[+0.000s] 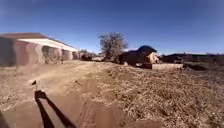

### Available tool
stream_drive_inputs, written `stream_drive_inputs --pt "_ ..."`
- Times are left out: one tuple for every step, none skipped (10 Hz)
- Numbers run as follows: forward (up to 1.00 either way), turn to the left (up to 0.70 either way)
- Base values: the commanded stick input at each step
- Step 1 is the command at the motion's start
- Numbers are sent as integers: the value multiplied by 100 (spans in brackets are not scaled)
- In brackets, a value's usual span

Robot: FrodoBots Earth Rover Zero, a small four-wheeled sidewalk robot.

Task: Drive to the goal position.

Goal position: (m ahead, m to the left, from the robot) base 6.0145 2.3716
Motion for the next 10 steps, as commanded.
stream_drive_inputs --pt "50 0" --pt "50 0" --pt "50 0" --pt "50 0" --pt "50 0" --pt "50 0" --pt "50 0" --pt "50 0" --pt "50 0" --pt "50 0"
